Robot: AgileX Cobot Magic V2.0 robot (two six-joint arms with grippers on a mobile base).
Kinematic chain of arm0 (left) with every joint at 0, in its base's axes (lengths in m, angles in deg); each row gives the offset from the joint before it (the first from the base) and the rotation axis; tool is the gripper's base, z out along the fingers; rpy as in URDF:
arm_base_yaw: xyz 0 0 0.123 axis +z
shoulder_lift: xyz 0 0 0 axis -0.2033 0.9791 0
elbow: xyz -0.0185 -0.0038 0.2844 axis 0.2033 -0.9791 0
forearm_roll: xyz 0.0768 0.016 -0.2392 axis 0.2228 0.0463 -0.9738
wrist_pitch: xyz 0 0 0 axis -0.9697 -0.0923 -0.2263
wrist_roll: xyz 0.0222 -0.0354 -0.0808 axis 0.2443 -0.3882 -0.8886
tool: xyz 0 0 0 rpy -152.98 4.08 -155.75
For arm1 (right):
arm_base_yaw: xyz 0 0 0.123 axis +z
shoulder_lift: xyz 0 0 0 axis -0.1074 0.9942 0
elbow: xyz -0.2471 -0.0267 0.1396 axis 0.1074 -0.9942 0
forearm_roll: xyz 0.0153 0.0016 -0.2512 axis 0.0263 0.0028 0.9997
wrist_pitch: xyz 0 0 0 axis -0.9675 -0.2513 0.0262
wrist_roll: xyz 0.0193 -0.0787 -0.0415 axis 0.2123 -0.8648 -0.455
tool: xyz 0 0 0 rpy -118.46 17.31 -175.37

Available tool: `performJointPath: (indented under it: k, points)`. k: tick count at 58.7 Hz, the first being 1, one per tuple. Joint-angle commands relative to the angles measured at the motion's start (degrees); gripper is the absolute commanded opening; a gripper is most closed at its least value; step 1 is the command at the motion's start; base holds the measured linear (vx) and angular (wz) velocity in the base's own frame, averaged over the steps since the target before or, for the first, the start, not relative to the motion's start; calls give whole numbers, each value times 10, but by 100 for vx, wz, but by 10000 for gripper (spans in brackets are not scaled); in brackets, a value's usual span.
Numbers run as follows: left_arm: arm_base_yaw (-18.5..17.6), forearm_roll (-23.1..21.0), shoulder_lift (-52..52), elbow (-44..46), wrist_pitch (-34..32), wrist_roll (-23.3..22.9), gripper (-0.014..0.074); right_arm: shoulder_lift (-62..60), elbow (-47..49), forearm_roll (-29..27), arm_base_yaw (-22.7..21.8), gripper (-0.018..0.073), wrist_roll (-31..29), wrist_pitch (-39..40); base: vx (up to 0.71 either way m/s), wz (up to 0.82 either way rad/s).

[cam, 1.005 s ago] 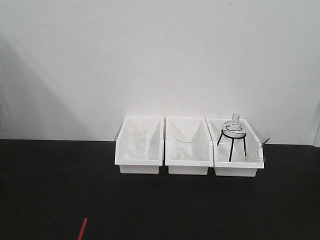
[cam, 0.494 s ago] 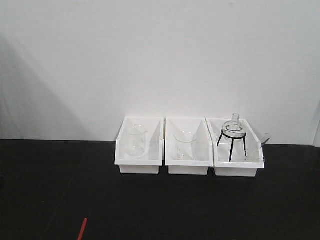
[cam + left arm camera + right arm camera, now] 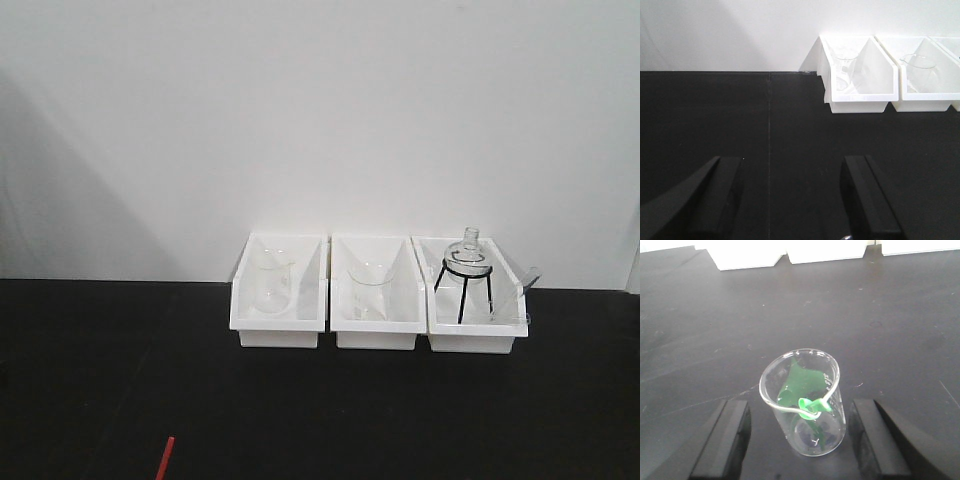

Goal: Sort red and green spoons into left cabinet

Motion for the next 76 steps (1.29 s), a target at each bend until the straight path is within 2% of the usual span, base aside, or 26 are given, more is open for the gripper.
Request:
performJointPath:
  k: [1, 23, 60, 69, 76]
  points:
    - [-2, -5, -3, 21, -43, -3, 523, -15, 9, 2, 1, 468, -8, 117, 0, 0]
    - [-2, -5, -3, 21, -43, -3, 523, -15, 10, -12, 1, 468, -31, 117, 0, 0]
    - [-2, -5, -3, 20, -38, 0, 523, -15, 21, -11, 1, 459, -30, 117, 0, 0]
    - [-2, -5, -3, 19, -34, 0, 523, -15, 21, -12, 1, 406, -30, 117, 0, 0]
    - [-2, -5, -3, 19, -31, 0, 523, -15, 21, -14, 1, 295, -30, 117, 0, 0]
